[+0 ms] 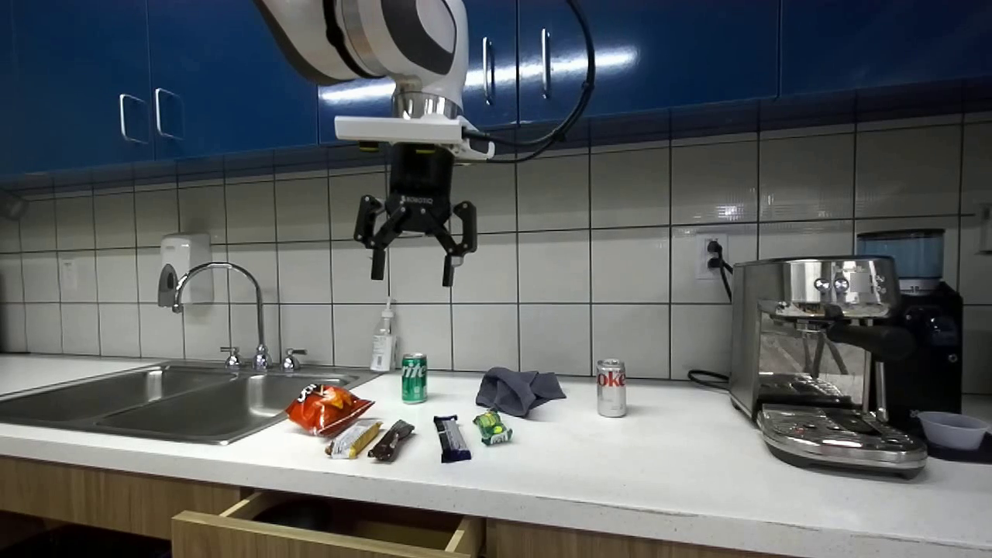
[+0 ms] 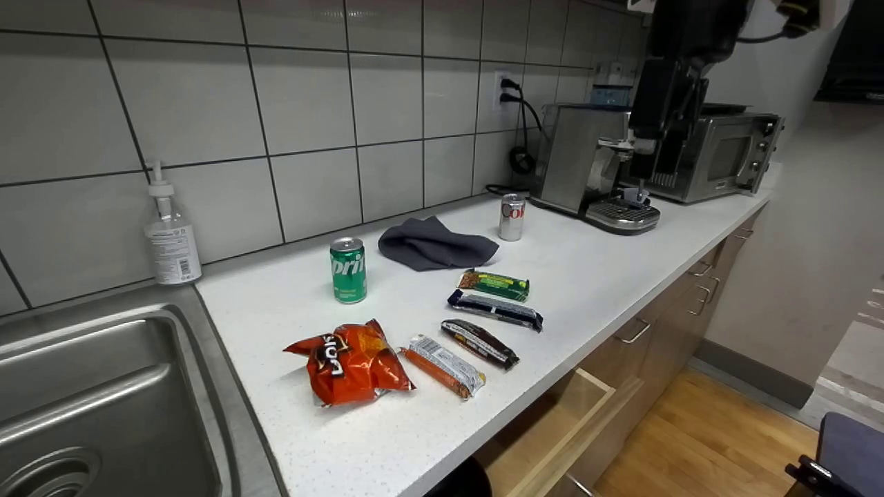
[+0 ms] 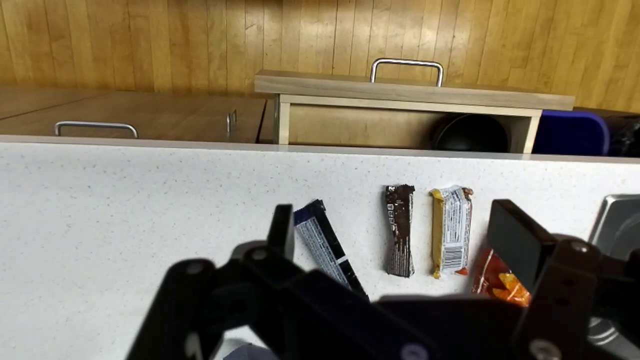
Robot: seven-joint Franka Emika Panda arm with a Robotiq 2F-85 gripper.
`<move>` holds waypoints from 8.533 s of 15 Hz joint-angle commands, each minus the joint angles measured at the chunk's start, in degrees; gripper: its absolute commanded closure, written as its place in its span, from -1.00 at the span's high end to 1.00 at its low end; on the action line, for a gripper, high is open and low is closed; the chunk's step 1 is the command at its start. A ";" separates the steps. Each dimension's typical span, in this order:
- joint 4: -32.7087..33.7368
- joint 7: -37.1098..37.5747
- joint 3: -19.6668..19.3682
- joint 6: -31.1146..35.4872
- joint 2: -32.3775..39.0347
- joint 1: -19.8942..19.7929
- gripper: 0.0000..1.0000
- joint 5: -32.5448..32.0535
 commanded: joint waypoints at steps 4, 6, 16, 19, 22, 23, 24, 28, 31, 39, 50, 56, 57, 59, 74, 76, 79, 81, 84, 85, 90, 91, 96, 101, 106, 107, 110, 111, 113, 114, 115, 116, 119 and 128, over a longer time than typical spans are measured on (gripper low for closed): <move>-5.70 -0.64 2.28 4.33 -0.77 0.34 1.00 -0.51; -7.16 -0.42 2.69 5.20 -0.51 0.57 1.00 -0.41; -15.47 1.29 4.99 14.83 0.87 1.14 1.00 -0.98; -18.26 1.20 5.30 21.20 2.08 1.44 1.00 -0.62; -20.81 1.96 5.76 28.96 4.32 1.66 1.00 -0.61; -21.30 2.06 5.78 30.92 5.33 1.78 1.00 -0.41; -21.56 2.39 5.83 32.84 6.67 1.90 1.00 -0.22; -21.70 5.79 6.40 38.51 11.58 2.16 1.00 0.00; -21.06 8.67 7.21 40.87 15.03 2.28 1.00 0.09; -17.85 11.98 8.94 45.38 23.94 2.40 1.00 0.11; -12.81 12.34 9.43 50.00 34.44 2.78 1.00 -1.58; -12.53 12.90 9.63 54.84 38.21 3.29 1.00 -1.01; -12.75 13.15 9.58 55.64 38.64 3.38 1.00 -0.95; -13.02 13.60 9.46 56.61 39.37 3.54 1.00 -0.93; -16.12 15.25 8.71 57.05 38.87 4.08 1.00 -1.23; -16.78 15.26 8.66 57.13 38.38 4.09 1.00 -1.24; -17.90 15.70 7.70 57.52 37.93 4.77 1.00 -1.76; -18.82 16.02 6.97 57.65 37.53 5.32 1.00 -2.00; -20.58 16.39 6.11 57.68 36.34 6.16 1.00 -2.35; -21.28 16.62 5.79 57.63 35.82 6.49 1.00 -2.57; -25.00 18.76 4.30 57.45 33.55 7.93 1.00 -3.55; -25.82 19.08 4.15 57.60 33.20 8.16 1.00 -3.70; -29.18 20.04 3.97 57.13 31.09 8.79 1.00 -4.16; -26.91 20.25 4.61 54.48 32.43 8.60 1.00 -4.29; -28.26 19.83 5.35 52.93 31.08 8.42 1.00 -4.49; -27.41 19.65 5.66 52.23 31.66 8.25 1.00 -4.35; -27.91 19.53 6.04 50.65 30.93 8.04 1.00 -4.27; -27.87 19.64 5.94 50.13 30.81 8.10 1.00 -4.46; -27.47 19.63 5.91 48.89 30.77 7.96 1.00 -4.62; -27.66 19.57 5.95 48.42 30.50 7.87 1.00 -4.66; -27.70 19.65 5.83 47.90 30.36 7.89 1.00 -4.87; -27.67 19.58 5.85 47.31 30.30 7.80 1.00 -4.95; -27.80 19.54 5.87 45.71 30.19 7.62 1.00 -5.23; -27.69 18.98 5.70 41.51 29.33 7.09 1.00 -6.18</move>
